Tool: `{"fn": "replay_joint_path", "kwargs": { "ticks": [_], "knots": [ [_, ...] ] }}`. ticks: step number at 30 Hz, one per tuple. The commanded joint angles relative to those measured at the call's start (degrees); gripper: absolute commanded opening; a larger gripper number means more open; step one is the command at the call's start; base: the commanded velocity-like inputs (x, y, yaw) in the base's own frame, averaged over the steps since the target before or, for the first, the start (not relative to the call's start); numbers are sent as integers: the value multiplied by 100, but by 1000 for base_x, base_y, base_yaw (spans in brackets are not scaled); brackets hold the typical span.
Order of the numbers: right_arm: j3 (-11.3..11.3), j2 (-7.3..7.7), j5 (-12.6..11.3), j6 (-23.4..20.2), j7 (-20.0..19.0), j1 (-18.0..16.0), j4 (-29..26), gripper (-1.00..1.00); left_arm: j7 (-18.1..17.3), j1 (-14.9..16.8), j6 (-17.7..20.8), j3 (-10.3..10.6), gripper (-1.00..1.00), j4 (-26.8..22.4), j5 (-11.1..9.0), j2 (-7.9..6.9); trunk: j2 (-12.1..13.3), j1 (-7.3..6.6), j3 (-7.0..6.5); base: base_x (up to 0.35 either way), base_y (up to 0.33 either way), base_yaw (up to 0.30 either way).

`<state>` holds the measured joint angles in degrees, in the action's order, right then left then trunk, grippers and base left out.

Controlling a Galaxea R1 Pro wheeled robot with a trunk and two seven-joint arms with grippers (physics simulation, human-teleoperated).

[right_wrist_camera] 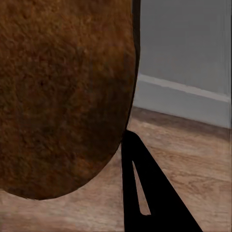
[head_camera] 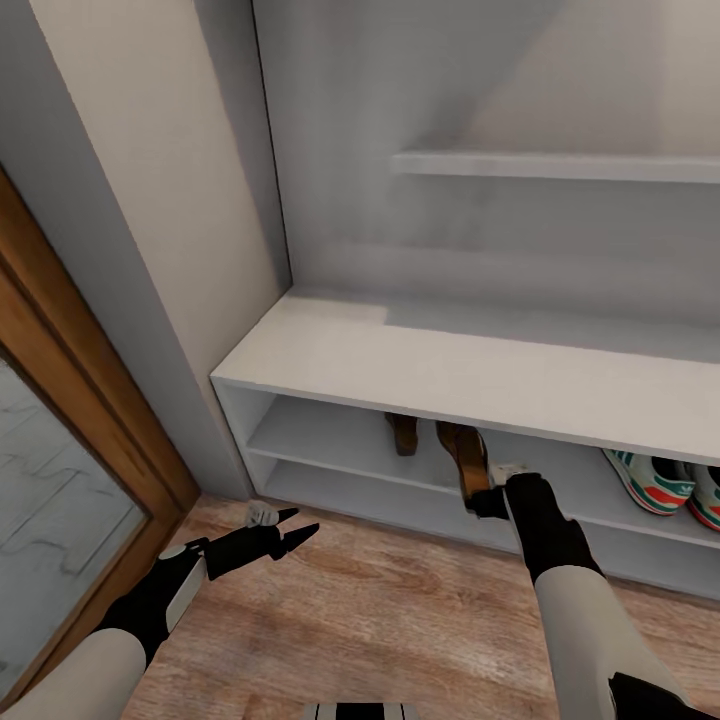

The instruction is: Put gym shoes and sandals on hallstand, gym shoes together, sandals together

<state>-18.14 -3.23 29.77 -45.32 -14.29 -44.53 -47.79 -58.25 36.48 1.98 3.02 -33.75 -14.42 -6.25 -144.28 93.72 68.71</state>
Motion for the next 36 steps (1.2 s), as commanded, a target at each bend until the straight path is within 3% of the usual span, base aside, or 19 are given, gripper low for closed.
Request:
{"fn": "replay_joint_path", "kwargs": {
  "ticks": [1, 7, 36],
  "knots": [
    [-25, -9, 66, 230, -50, -3, -5, -100, -4, 2, 21, 32, 100, 3, -52, -7, -2, -1, 5, 0, 0, 0],
    [-23, -9, 64, 533, -48, -3, 6, -100, -4, 4, 21, 32, 100, 3, -52, -7, -2, -1, 5, 0, 0, 0],
    [-23, -7, 64, 542, -48, -3, 7, -100, -11, 2, 24, 32, 100, 6, -52, -7, -2, -1, 5, 69, 12, 0]
  ]
}}
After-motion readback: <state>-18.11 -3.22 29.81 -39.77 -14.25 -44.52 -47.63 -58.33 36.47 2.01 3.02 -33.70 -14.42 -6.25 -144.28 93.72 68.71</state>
